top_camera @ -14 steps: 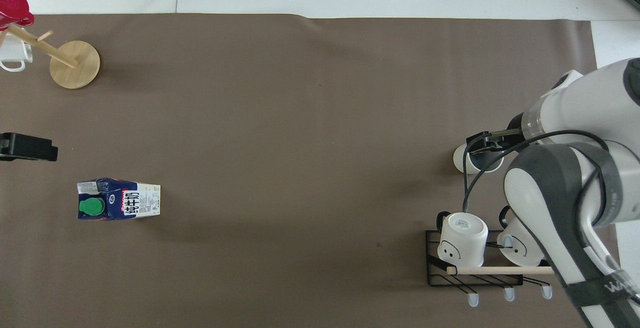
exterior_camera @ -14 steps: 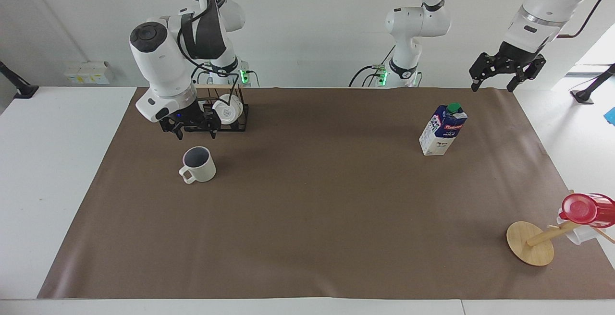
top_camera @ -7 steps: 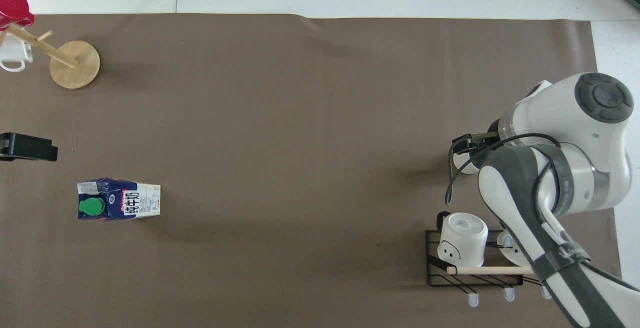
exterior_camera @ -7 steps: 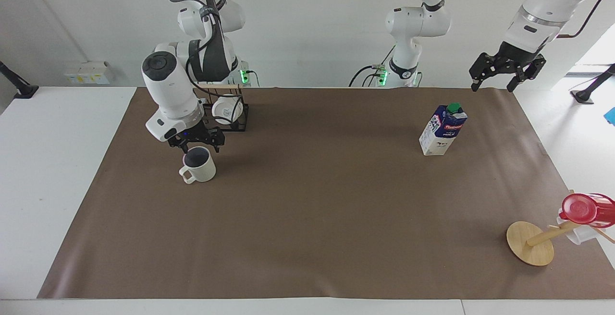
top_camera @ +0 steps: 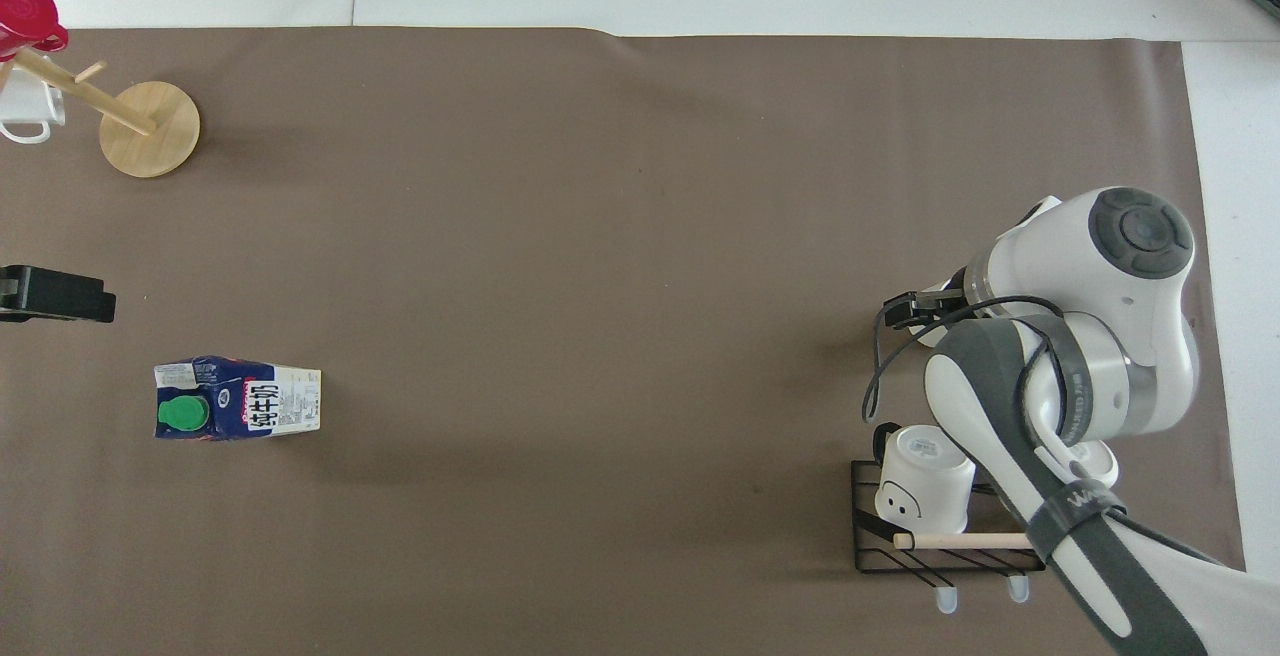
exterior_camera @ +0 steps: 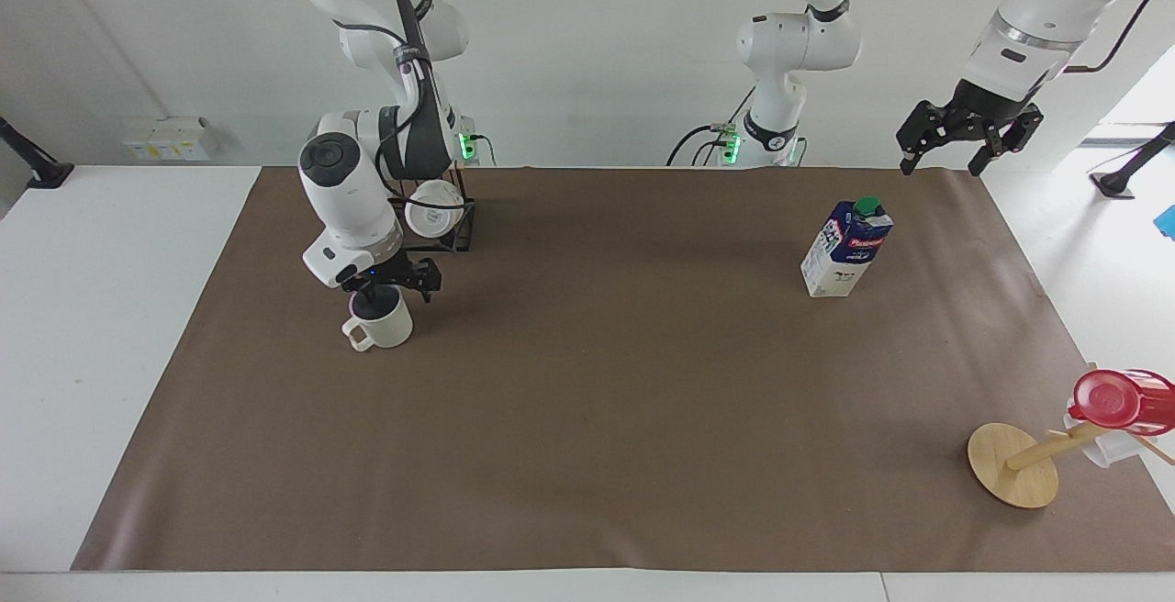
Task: Place cup and milk on table
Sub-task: 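Reach the right gripper to the black mug's rim, then close the right gripper on the black mug's rim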
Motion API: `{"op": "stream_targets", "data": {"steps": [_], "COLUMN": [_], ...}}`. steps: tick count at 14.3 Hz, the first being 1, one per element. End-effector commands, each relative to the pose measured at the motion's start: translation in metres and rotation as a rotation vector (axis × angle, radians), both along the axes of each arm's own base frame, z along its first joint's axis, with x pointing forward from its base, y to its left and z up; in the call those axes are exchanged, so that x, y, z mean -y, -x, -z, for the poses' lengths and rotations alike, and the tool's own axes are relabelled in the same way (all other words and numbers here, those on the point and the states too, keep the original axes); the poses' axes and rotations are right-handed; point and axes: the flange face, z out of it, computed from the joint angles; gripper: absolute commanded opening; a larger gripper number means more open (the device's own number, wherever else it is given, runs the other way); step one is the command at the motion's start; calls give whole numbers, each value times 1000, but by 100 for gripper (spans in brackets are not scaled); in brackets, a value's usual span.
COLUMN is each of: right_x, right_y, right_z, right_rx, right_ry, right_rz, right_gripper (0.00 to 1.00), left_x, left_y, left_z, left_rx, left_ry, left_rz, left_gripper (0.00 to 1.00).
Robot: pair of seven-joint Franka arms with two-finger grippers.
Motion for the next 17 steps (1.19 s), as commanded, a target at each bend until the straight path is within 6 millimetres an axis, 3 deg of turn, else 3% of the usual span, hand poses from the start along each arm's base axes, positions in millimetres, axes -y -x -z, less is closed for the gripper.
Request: {"op": "stream_targets", "data": {"steps": [1,4,5,6,7,8,10,17], "right_x": [1,1,1,1,1,1,0,-3], "right_y": [2,1,0,-1,-1,-2,-2,-8], "right_z": [11,11,11,11,9,11,10,8], "right_rx": [17,23,29,32,36,33,34,45], "right_ry": [-12,-11,-12,-12,-13,-12,-12,-12], "right_rz": [27,14,10,10,9,10,13,5], "right_gripper": [100,100,88,58,37,21,1,0], "left_x": [-1,-1,-1,-1,-1,-1,-1,-1], "left_y": [0,0,0,0,0,0,0,0], "left_z": [-3,-3,-3,-3,-3,-3,-3,-3], "left_rx": [-9,-9,-9,-9,-9,-9,-11,-11], "left_ry": [9,9,9,9,9,9,9,9], "left_rz": [-3,-3,-2,-3,-3,-3,-3,-3], "left_gripper": [100,100,100,100,100,100,100,100]}}
